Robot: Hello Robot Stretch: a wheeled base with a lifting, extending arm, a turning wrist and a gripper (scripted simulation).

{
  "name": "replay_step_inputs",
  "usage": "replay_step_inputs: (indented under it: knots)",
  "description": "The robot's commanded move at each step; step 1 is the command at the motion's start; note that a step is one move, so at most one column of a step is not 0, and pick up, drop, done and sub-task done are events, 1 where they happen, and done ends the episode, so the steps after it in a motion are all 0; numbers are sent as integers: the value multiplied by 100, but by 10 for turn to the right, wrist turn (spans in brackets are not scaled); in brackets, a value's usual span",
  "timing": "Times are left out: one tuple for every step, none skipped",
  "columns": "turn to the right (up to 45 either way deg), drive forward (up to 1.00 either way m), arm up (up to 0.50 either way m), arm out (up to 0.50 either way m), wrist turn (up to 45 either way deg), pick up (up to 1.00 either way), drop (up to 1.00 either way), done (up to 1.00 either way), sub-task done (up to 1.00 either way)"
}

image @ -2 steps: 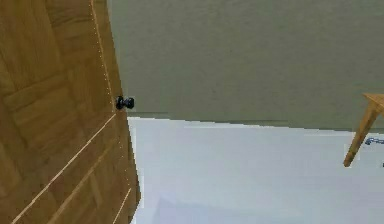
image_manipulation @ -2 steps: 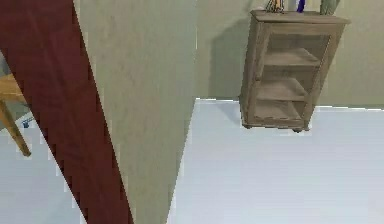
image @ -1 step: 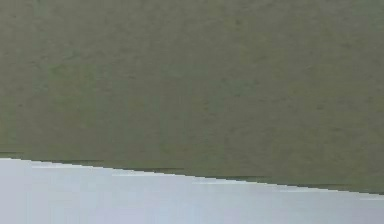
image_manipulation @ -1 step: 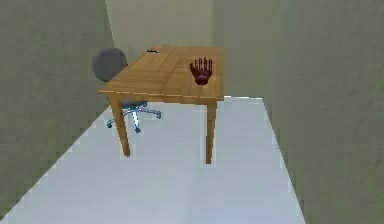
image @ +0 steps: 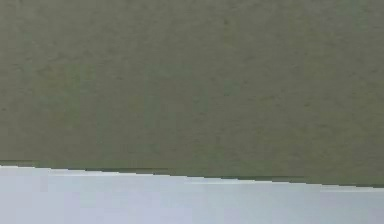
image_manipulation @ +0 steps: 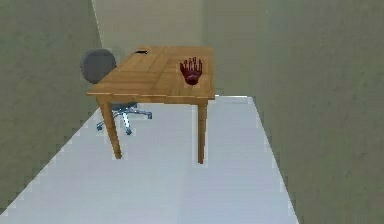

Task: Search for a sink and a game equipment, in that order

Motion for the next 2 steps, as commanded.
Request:
replay_step_inputs:
  knots:
    - [450, 0, 0, 0, 0, 0, 0, 0, 0]
    - [450, 0, 0, 0, 0, 0, 0, 0, 0]
